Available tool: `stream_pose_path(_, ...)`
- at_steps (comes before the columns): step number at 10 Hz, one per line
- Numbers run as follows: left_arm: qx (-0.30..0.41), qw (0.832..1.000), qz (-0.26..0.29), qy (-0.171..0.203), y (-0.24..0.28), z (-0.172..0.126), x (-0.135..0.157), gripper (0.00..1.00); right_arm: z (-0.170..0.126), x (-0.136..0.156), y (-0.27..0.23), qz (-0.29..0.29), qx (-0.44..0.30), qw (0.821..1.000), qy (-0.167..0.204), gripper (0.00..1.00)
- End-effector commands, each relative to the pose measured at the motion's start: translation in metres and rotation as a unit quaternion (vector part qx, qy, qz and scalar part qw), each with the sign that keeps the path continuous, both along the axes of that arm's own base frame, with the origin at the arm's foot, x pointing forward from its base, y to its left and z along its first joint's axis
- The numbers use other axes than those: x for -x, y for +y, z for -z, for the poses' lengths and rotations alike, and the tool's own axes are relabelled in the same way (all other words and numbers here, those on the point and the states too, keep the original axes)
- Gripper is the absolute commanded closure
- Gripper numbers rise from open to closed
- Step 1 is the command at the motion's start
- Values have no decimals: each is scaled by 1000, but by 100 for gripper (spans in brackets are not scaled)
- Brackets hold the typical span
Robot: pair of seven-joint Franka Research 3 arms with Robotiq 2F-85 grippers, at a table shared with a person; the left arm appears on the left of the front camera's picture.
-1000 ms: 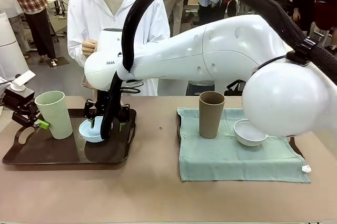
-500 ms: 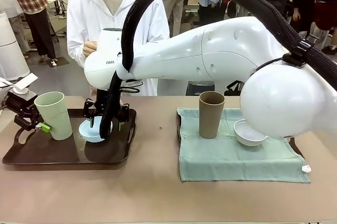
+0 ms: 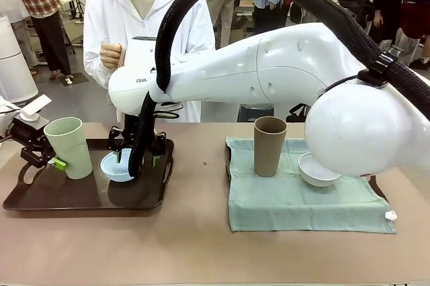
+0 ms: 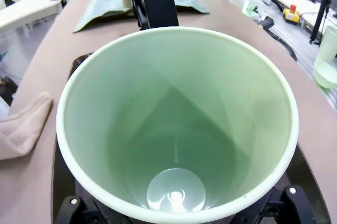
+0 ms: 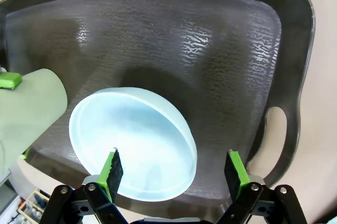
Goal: Set up a tray with a mat and arrange the tableware.
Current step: Pick up the Picnic Bowl and Reusable plastic cup from the Handle tray in front of the human's position and hold them in the air.
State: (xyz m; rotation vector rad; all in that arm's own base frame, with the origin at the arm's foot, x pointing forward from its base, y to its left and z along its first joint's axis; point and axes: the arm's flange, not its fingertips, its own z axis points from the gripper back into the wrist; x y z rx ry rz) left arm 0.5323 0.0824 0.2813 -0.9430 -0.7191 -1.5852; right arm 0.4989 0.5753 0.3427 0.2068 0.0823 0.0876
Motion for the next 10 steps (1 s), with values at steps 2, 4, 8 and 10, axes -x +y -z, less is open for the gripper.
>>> stream_pose_path(2, -2, 1000, 13, -4, -3, -1, 2, 0, 4, -11, 9, -9, 39, 999, -33, 24)
stream_pose_path(4, -6, 1000, 12, -6, -3, -1, 2, 57, 7, -10, 10, -24, 46, 998, -33, 82)
stream_pose_path(8, -7, 1000, 12, -5, -2, 0, 1, 100, 6, -9, 12, -33, 50, 998, -35, 97)
stream_pose_path(10, -7, 1000, 11, -4, -2, 0, 0, 74, 6, -9, 12, -34, 52, 997, -35, 100)
